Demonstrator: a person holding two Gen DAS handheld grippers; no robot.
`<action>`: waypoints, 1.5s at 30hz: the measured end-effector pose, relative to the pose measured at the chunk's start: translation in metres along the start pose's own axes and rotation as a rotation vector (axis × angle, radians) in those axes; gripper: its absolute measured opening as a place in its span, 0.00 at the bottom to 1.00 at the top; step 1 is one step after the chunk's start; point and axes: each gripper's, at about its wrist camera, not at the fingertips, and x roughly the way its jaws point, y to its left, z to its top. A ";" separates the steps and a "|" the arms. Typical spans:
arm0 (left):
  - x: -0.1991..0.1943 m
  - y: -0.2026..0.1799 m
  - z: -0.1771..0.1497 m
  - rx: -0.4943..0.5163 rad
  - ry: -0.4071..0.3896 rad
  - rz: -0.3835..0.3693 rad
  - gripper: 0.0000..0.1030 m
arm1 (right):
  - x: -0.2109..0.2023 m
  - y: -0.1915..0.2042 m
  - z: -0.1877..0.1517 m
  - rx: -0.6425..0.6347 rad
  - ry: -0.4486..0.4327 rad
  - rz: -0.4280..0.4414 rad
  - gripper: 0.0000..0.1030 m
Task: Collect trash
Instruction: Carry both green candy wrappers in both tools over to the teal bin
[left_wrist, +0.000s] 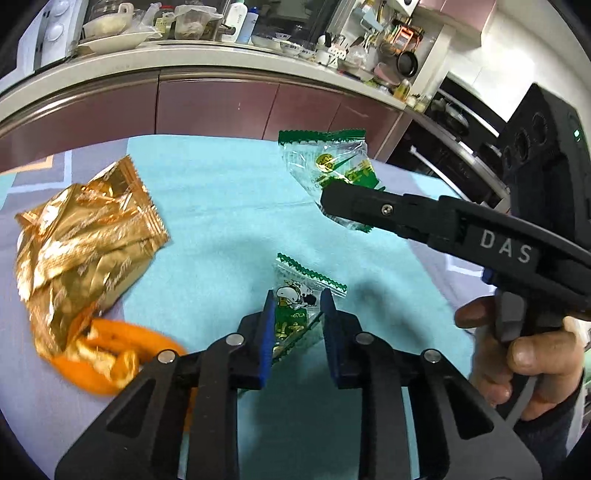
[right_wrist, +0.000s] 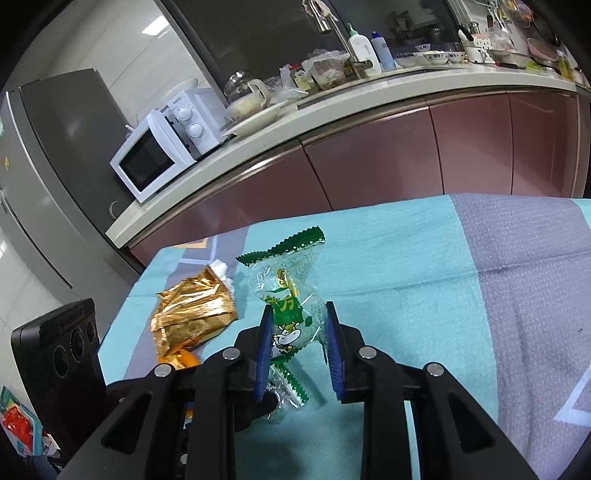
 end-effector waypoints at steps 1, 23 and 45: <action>-0.006 0.000 -0.003 -0.002 -0.009 -0.001 0.23 | -0.004 0.003 -0.001 -0.002 -0.007 0.003 0.23; -0.306 0.056 -0.096 -0.041 -0.415 0.316 0.23 | -0.096 0.156 -0.047 -0.239 -0.152 0.223 0.23; -0.496 0.298 -0.213 -0.384 -0.471 0.765 0.24 | 0.060 0.393 -0.073 -0.547 0.161 0.429 0.23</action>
